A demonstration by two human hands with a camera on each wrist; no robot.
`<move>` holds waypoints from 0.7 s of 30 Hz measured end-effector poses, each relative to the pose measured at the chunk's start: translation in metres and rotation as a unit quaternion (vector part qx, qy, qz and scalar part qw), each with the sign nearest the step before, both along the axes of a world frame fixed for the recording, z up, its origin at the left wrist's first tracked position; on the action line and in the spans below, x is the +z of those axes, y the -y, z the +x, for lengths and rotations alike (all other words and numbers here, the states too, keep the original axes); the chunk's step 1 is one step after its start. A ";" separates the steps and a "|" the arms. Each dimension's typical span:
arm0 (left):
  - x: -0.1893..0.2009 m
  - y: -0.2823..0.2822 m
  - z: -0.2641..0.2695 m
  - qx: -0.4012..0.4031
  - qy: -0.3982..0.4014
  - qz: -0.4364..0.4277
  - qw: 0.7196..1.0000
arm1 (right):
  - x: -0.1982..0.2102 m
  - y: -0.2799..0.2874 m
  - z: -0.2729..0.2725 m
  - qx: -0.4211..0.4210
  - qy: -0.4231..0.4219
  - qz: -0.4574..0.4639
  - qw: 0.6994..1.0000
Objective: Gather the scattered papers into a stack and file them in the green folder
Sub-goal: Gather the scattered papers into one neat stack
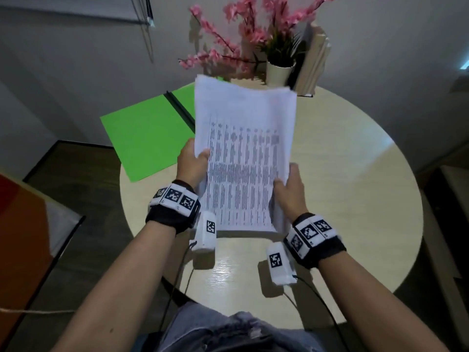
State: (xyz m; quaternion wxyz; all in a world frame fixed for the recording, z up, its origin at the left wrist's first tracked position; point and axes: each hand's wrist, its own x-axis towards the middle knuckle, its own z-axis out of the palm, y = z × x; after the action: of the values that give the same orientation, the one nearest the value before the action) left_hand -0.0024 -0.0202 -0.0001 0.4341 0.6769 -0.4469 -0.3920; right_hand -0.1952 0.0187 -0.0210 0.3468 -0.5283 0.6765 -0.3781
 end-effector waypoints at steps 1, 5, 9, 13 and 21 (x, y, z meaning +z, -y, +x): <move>0.019 0.002 -0.009 -0.012 -0.024 -0.056 0.998 | 0.016 0.002 -0.010 -0.023 0.012 -0.049 0.998; 0.073 0.006 -0.034 -0.075 -0.120 -0.185 0.973 | 0.063 0.004 -0.048 -0.045 0.063 -0.160 0.984; 0.079 0.008 -0.050 -0.108 -0.153 -0.208 0.960 | 0.072 -0.006 -0.070 -0.027 0.121 -0.181 0.976; 0.075 0.003 -0.061 -0.104 -0.048 -0.251 0.961 | 0.072 -0.007 -0.075 -0.048 0.139 -0.221 0.964; 0.077 0.008 -0.055 -0.086 0.208 -0.314 0.922 | 0.096 0.015 -0.088 -0.021 -0.119 -0.281 0.952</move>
State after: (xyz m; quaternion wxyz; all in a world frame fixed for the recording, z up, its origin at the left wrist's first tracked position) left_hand -0.0571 -0.0282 0.0770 0.4859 0.5310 -0.6842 -0.1177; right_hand -0.2833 0.0037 0.0750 0.0927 -0.6312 0.5902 -0.4946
